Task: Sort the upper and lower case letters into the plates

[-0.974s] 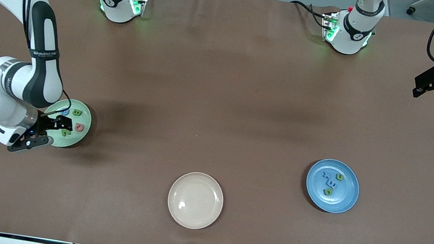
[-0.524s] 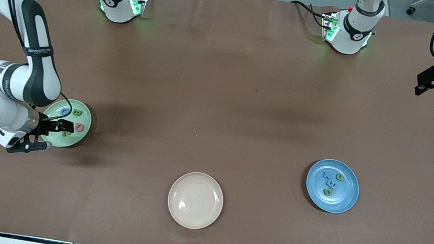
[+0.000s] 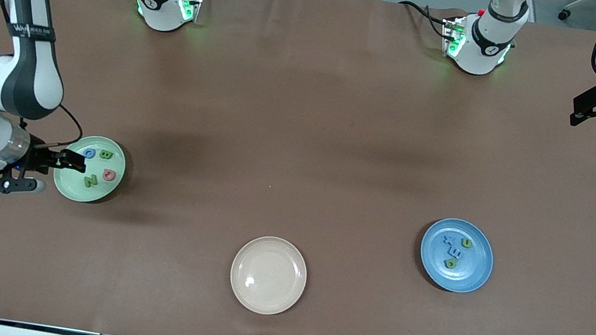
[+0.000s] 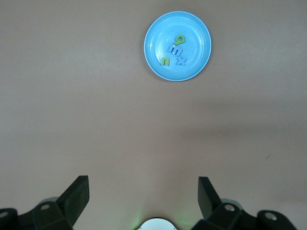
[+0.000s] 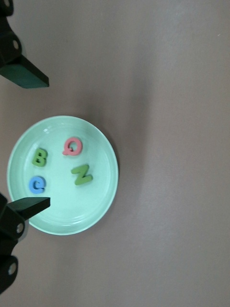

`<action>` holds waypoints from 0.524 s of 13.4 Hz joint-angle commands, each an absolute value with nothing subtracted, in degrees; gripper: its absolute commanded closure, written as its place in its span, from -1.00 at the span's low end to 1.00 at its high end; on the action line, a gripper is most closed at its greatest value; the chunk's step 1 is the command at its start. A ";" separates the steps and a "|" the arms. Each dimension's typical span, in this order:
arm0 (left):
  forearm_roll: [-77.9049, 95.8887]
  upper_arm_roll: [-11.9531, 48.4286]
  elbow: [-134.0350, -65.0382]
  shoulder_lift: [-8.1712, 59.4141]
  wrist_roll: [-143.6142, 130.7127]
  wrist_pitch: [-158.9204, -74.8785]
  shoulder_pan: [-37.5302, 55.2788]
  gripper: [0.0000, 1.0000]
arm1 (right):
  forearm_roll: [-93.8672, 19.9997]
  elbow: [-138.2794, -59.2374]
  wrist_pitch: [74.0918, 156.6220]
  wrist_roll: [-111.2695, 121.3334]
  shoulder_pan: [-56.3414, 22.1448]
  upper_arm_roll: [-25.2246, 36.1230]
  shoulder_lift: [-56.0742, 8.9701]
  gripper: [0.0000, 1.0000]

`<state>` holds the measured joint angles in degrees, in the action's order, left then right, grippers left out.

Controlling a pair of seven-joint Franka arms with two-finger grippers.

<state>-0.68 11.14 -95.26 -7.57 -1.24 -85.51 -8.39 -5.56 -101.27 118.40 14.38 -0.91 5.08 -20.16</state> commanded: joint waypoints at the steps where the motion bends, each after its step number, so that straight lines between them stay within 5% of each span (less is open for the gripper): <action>1: 0.62 11.25 -95.01 -8.17 0.17 -84.99 -8.96 -1.00 | -6.86 -105.91 117.95 12.39 -3.43 7.38 -13.90 -1.00; 7: 0.62 11.25 -95.10 -8.44 0.18 -84.64 -9.05 -1.00 | -4.05 -103.01 103.38 8.53 -2.90 7.47 -2.39 -1.00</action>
<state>-0.68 11.14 -95.24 -7.57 -1.24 -85.51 -8.40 -5.41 -102.32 106.35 9.96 -2.79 7.30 -7.45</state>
